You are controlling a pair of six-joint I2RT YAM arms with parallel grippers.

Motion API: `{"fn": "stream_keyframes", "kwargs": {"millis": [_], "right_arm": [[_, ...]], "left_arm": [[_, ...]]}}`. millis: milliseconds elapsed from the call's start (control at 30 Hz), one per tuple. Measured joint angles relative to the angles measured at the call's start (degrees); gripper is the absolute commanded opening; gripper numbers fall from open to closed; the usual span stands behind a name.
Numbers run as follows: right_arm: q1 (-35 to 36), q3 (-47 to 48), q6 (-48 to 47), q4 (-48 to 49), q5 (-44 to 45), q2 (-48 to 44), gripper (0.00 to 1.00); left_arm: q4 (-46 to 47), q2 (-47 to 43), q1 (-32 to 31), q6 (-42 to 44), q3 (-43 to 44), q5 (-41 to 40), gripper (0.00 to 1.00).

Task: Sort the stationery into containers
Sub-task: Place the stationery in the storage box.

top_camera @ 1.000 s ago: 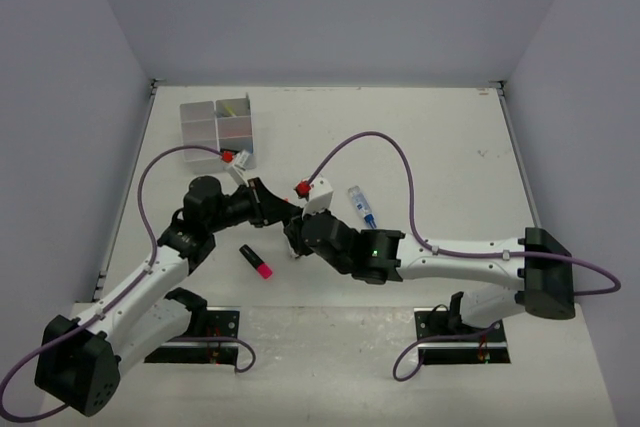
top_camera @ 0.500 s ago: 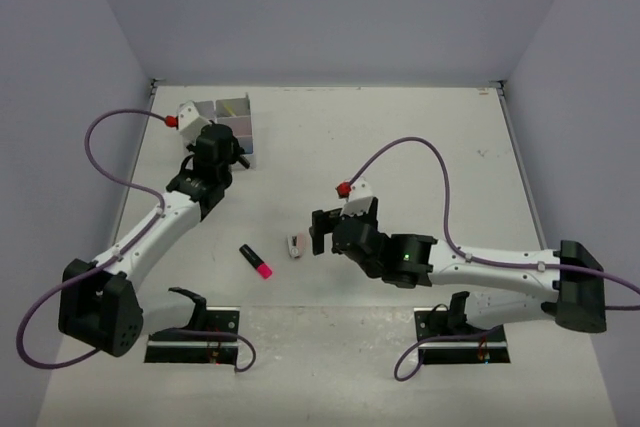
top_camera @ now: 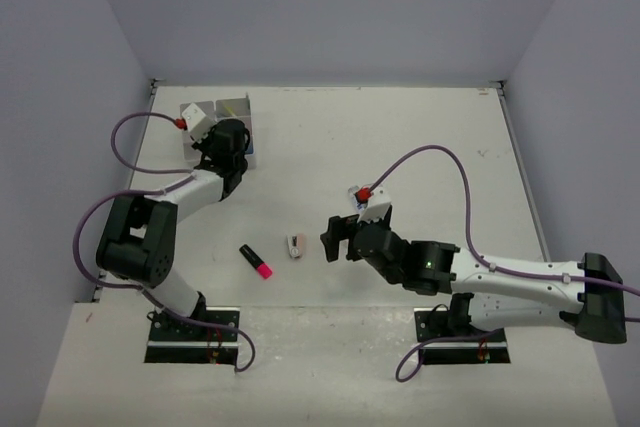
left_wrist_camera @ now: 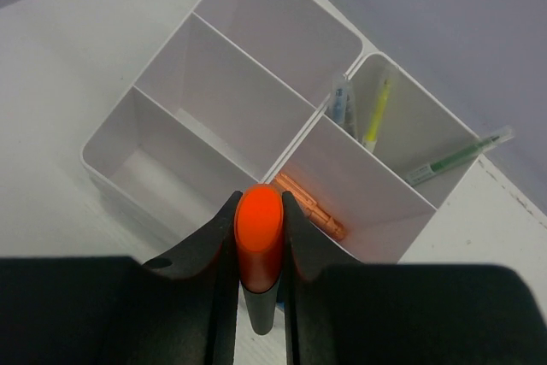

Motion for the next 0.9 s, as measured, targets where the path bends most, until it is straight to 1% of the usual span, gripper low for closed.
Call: {"fn": "stream_keyframes", "kwargs": {"millis": [133, 267, 300, 367, 567, 667, 733, 800, 900], "right_arm": [[-0.04, -0.14, 0.14, -0.02, -0.43, 0.0, 0.99], [-0.09, -0.14, 0.15, -0.01, -0.64, 0.33, 0.99], [-0.11, -0.14, 0.15, -0.03, -0.76, 0.53, 0.99], [-0.15, -0.14, 0.15, -0.02, -1.13, 0.96, 0.99], [-0.17, -0.14, 0.09, -0.01, -1.62, 2.25, 0.99], [-0.23, 0.17, -0.2, 0.06, -2.5, 3.6, 0.99], [-0.24, 0.49, -0.64, 0.22, -3.49, 5.06, 0.98], [-0.29, 1.13, -1.76, 0.25, -5.43, 6.61, 0.94], [-0.34, 4.61, -5.0, 0.38, -9.45, 11.2, 0.83]], "left_arm": [[3.5, 1.76, 0.43, 0.33, 0.07, -0.11, 0.0], [4.5, 2.89, 0.77, 0.27, 0.91, 0.31, 0.0], [4.59, 3.32, 0.77, 0.27, 1.41, 0.4, 0.04], [4.76, 4.2, 0.77, 0.23, 2.48, 0.74, 0.16], [4.84, 5.54, 0.77, -0.3, 3.65, 1.59, 0.57], [5.09, 4.95, 0.77, -1.23, 2.81, 2.05, 0.69], [4.91, 3.54, 0.78, -1.79, 1.3, 2.37, 0.71], [4.1, 1.07, 0.79, -2.31, -0.11, 2.82, 0.74], [-1.02, -6.03, 0.79, -4.26, -1.2, 4.09, 0.94]]}}
